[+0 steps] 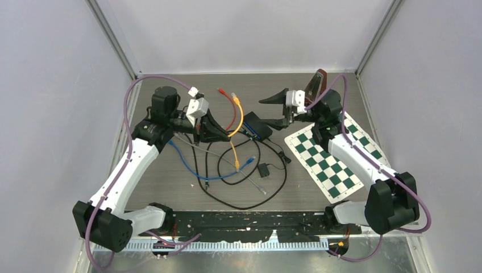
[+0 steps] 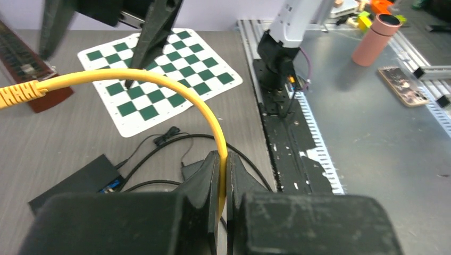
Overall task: Insert the plug into the switch port
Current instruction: Pick up the connector from the center of the board.
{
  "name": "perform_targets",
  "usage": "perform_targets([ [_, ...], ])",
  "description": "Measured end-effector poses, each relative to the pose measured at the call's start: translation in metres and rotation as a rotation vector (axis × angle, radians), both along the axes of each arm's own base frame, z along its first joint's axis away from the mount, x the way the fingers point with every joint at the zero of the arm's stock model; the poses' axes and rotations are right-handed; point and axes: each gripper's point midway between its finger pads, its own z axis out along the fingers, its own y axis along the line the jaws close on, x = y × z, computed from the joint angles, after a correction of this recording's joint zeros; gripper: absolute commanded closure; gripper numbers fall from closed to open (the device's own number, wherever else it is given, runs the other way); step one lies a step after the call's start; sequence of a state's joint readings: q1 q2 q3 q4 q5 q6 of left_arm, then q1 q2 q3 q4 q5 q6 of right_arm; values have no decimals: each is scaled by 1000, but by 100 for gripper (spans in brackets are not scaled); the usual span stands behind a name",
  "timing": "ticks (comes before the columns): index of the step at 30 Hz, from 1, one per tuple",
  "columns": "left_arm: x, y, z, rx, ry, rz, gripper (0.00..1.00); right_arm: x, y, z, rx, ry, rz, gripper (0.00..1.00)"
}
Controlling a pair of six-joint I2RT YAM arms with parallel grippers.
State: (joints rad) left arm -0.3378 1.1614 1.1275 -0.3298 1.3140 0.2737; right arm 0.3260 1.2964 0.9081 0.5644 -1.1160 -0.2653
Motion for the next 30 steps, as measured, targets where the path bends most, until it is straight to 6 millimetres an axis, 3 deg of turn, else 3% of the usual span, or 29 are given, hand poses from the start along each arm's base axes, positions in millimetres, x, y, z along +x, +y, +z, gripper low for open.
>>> perform_targets([
  [11,-11,1,-15,38,113,-115,100,12,20,19,0,-380,23,24],
  [18,-6,-1,-25,59,165,-125,100,9,46,24,3,-516,-14,30],
  [22,-6,-1,-24,60,168,-126,100,18,53,12,-8,-515,-35,34],
  [27,-5,-1,-24,61,167,-123,100,21,52,-6,-23,-461,-53,30],
  [30,-4,-1,-26,65,155,-119,100,25,49,-13,-6,-325,-90,28],
])
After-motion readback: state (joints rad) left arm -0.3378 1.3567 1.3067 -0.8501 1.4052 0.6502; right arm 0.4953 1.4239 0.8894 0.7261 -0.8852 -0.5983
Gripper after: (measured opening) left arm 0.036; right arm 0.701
